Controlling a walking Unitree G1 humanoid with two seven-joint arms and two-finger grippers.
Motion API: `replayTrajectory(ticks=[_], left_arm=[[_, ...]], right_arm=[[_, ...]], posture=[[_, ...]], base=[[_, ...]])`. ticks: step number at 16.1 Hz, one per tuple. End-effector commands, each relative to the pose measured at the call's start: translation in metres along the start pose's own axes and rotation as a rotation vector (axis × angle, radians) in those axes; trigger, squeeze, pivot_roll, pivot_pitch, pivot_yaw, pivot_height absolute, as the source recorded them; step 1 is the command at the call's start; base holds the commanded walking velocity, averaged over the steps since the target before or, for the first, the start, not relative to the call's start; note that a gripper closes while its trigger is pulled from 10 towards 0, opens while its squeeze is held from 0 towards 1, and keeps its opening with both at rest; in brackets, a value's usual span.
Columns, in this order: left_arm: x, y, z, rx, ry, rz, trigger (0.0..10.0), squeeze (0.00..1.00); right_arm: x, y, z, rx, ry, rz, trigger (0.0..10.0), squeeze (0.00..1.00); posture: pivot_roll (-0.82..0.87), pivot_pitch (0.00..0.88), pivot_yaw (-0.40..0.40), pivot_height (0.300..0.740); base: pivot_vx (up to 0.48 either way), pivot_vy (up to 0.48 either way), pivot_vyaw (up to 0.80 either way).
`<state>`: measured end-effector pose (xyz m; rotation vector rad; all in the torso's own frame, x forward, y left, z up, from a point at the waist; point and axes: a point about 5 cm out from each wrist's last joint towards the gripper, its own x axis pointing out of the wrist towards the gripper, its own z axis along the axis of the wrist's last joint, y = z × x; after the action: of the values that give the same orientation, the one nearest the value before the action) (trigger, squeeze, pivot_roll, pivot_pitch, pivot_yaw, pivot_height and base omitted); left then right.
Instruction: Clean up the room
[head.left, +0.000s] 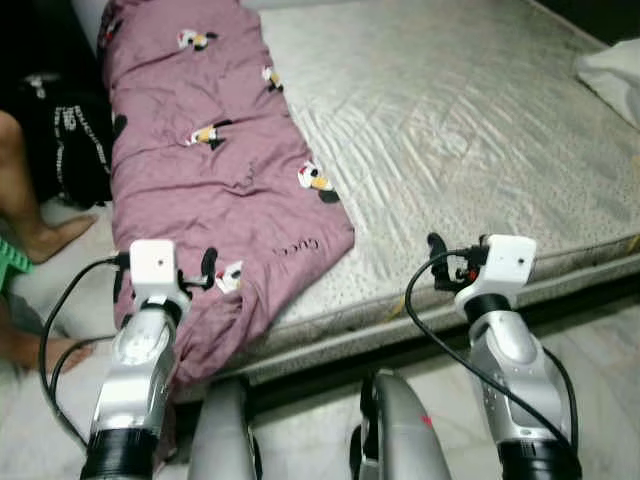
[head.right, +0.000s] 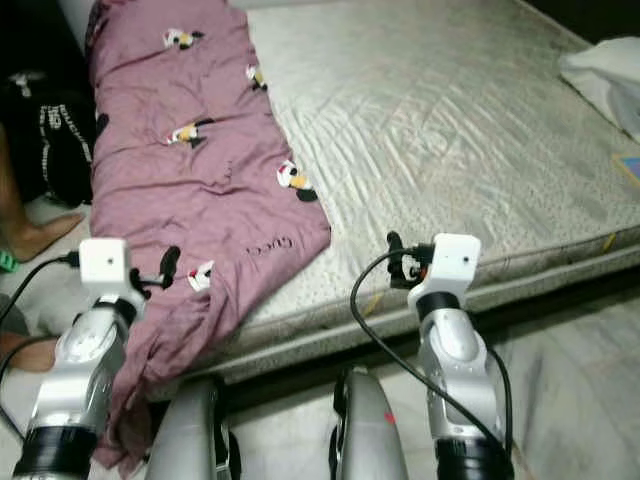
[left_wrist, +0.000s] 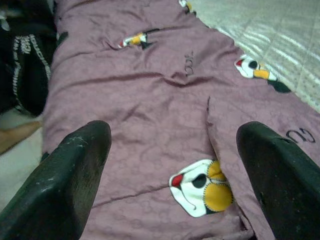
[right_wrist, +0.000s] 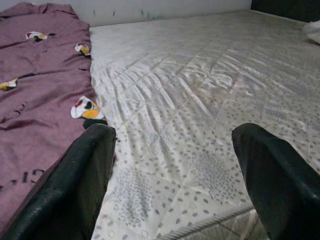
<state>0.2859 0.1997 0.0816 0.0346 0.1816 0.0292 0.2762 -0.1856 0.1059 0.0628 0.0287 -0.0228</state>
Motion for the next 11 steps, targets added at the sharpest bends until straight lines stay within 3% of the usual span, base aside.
replayTrajectory(ticks=[1,4,7,9,11], left_arm=[[0.0,0.012,-0.014,0.013,0.075,0.054,10.0,0.0],[0.004,0.017,-0.011,0.01,0.076,0.068,10.0,0.0],[0.011,0.021,-0.019,0.033,0.149,0.054,10.0,0.0],[0.02,0.026,-0.014,0.038,0.145,0.037,10.0,0.0],[0.03,0.026,-0.014,0.088,0.185,0.008,10.0,0.0]], right_arm=[[-0.003,0.0,0.001,-0.003,0.002,0.005,10.0,0.0],[-0.007,-0.006,0.001,-0.012,0.008,-0.008,10.0,0.0],[-0.01,-0.01,0.001,-0.018,0.019,-0.022,10.0,0.0],[-0.018,-0.015,-0.004,-0.029,0.039,-0.037,10.0,0.0],[-0.026,-0.021,-0.006,-0.04,0.056,-0.051,10.0,0.0]], posture=[[-0.08,0.138,-0.012,0.559],[-0.08,0.145,-0.013,0.524],[-0.09,0.151,-0.019,0.524],[-0.1,0.154,-0.021,0.524],[-0.11,0.156,-0.022,0.524]], base=[[0.0,0.0,0.0],[0.0,0.0,0.0],[0.0,0.0,0.0],[0.0,0.0,0.0],[0.0,0.0,0.0]])
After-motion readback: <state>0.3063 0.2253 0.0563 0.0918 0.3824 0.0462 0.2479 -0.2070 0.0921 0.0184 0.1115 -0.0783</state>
